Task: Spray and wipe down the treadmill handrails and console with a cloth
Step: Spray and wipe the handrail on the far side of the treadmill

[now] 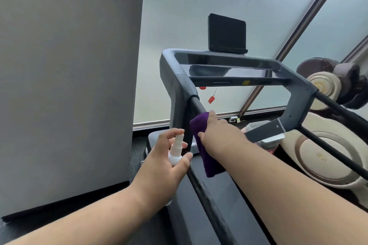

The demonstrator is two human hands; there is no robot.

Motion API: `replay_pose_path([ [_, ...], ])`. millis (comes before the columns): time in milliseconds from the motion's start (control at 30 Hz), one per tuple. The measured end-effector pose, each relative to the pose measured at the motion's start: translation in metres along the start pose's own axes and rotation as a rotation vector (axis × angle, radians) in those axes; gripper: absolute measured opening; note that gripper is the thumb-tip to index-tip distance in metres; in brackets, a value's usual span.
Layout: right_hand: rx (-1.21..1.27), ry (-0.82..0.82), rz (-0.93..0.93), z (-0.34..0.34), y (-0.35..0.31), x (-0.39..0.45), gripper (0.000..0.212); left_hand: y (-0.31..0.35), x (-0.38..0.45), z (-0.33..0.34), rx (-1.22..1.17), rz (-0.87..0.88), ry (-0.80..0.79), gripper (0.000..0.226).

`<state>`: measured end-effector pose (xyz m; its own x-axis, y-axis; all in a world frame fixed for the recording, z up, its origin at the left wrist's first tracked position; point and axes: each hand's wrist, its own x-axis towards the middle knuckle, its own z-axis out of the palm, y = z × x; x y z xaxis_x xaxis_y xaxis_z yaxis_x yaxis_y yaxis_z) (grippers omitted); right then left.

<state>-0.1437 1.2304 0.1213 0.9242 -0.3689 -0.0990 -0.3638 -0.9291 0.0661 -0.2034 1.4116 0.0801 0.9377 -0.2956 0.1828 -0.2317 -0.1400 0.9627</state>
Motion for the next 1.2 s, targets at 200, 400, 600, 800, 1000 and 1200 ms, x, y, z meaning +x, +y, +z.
replay_pose_path([
  [200,-0.013,0.033,0.032,-0.013,-0.041,0.049,0.082,-0.008,0.029,-0.037,-0.007,0.008,-0.047,0.048],
  [400,-0.035,0.059,0.003,-0.007,-0.015,0.001,0.074,-0.016,0.046,-0.051,-0.008,0.017,-0.114,0.048],
  [600,-0.135,0.052,0.047,-0.005,-0.027,0.007,0.085,-0.022,0.058,-0.057,-0.027,0.027,-0.155,0.049],
  [800,0.017,0.045,0.085,-0.016,-0.053,0.056,0.080,-0.022,0.068,-0.062,-0.012,0.041,-0.177,0.048],
  [1000,0.033,0.061,0.099,-0.014,-0.038,0.031,0.072,-0.020,0.075,-0.062,-0.019,0.058,-0.203,0.048],
  [1200,-0.060,0.073,0.048,-0.007,-0.027,0.008,0.083,-0.029,0.083,-0.062,-0.030,0.024,-0.211,0.048],
])
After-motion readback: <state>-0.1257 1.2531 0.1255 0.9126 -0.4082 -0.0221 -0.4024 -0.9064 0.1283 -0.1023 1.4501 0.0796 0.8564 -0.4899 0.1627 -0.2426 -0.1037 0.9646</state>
